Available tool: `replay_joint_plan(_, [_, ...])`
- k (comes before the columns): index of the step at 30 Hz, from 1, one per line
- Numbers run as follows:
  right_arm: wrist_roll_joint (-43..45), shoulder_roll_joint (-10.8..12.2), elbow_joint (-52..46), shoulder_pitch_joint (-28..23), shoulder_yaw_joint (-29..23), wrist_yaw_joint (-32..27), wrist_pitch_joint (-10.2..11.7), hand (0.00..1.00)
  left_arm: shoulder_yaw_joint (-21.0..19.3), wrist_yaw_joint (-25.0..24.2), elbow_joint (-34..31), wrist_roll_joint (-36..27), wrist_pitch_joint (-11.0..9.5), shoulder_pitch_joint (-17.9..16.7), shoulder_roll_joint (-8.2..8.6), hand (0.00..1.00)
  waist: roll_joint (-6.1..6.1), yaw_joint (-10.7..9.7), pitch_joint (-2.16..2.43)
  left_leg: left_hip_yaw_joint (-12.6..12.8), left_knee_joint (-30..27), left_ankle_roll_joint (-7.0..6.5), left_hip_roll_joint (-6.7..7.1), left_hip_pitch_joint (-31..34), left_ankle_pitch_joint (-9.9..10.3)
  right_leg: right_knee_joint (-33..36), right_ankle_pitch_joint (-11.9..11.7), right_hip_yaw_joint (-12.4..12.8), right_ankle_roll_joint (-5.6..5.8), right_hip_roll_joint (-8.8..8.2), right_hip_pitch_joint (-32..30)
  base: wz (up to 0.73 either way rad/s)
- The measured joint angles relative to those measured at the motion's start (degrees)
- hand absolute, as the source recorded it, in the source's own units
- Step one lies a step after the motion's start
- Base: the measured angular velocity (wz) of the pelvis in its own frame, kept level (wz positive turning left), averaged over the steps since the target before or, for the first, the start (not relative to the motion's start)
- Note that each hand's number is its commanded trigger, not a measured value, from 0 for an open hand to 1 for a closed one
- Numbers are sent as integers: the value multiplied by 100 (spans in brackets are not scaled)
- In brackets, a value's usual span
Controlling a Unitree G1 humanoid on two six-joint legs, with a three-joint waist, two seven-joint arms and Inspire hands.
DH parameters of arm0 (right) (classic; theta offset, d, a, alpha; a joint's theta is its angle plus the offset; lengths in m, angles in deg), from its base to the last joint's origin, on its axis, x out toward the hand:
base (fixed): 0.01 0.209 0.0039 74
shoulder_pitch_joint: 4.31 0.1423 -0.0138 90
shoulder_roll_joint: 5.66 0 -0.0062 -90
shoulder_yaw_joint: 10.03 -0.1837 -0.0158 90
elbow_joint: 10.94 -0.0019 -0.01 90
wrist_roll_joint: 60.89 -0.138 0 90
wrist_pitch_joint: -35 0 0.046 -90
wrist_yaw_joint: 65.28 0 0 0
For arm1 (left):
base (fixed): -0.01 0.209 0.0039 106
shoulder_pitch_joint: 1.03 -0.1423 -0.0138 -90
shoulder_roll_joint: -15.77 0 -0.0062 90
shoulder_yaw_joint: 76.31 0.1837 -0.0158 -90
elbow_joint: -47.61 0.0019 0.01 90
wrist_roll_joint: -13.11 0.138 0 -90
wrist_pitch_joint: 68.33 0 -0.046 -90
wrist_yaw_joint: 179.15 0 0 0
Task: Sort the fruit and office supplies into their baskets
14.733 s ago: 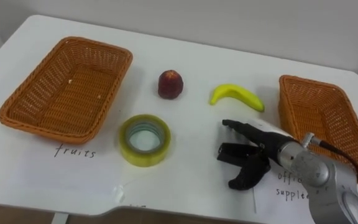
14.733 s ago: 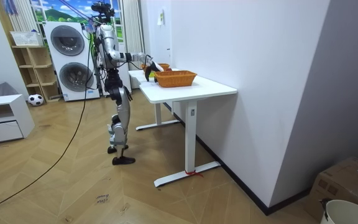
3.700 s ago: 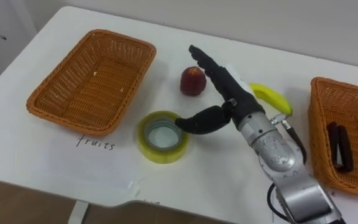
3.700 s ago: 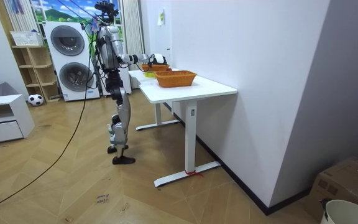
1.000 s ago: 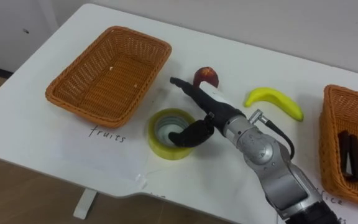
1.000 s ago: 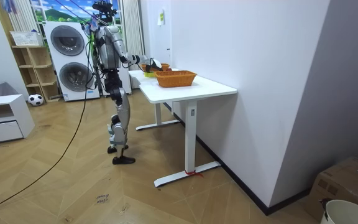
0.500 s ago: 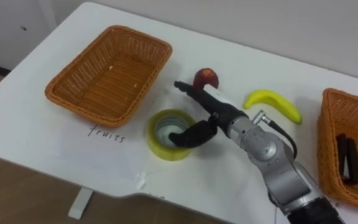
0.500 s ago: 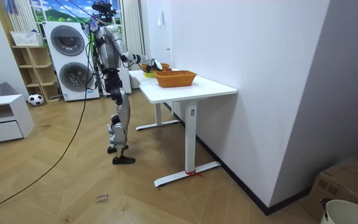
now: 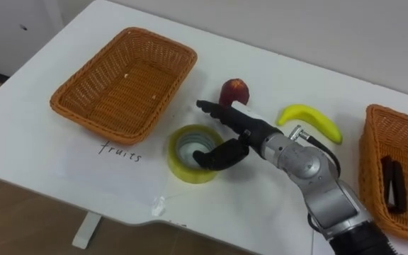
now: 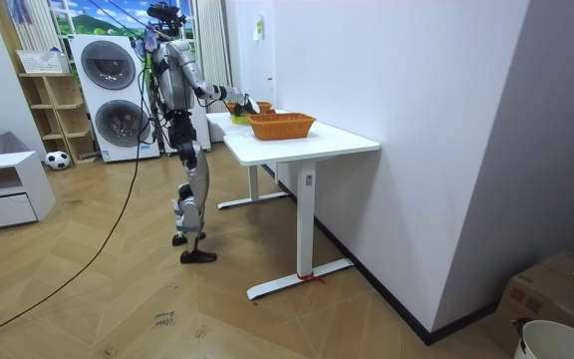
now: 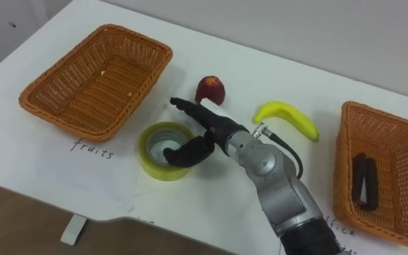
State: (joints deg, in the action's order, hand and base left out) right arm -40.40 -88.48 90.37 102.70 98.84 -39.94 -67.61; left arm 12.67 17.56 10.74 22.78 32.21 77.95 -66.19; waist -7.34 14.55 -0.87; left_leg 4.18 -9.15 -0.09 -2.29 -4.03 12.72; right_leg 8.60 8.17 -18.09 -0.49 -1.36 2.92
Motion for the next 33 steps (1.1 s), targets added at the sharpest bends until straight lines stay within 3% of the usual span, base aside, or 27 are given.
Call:
replay_joint_plan(7, [30,-4,-24,3,-12,199,-76,0,0,-1,-1,1,77,-2,-1,0,-11,-1,8,0,-5,0,-2,-2,0,3,0,-7,0,2,3,0])
replay_joint_plan(8, [30,-4,-24,6,-12,216,-84,61,0,-1,-1,1,79,-2,-2,0,-14,0,10,0,-6,0,-1,-4,0,4,0,-7,0,1,5,0])
replay_joint_plan(9, [30,-4,-26,8,-12,225,-102,100,0,-1,-1,1,80,-2,-2,0,-15,0,10,0,-6,0,-1,-7,0,5,0,-8,-1,1,8,0])
replay_joint_plan(18, [347,-12,-20,183,21,244,-213,100,1,0,-3,-1,208,5,-42,0,-16,13,10,13,13,0,-2,-73,0,4,0,-8,0,0,52,0])
replay_joint_plan(26, [987,-26,-2,298,77,180,-246,100,6,25,-5,-1,215,49,-66,0,-15,159,10,5,19,0,0,-72,0,1,0,-5,0,-2,50,0])
replay_joint_plan(33, [915,-54,4,300,81,204,-305,100,5,61,-3,-1,214,49,-66,0,-9,176,6,-15,20,0,1,-67,0,0,0,-26,0,-4,51,1])
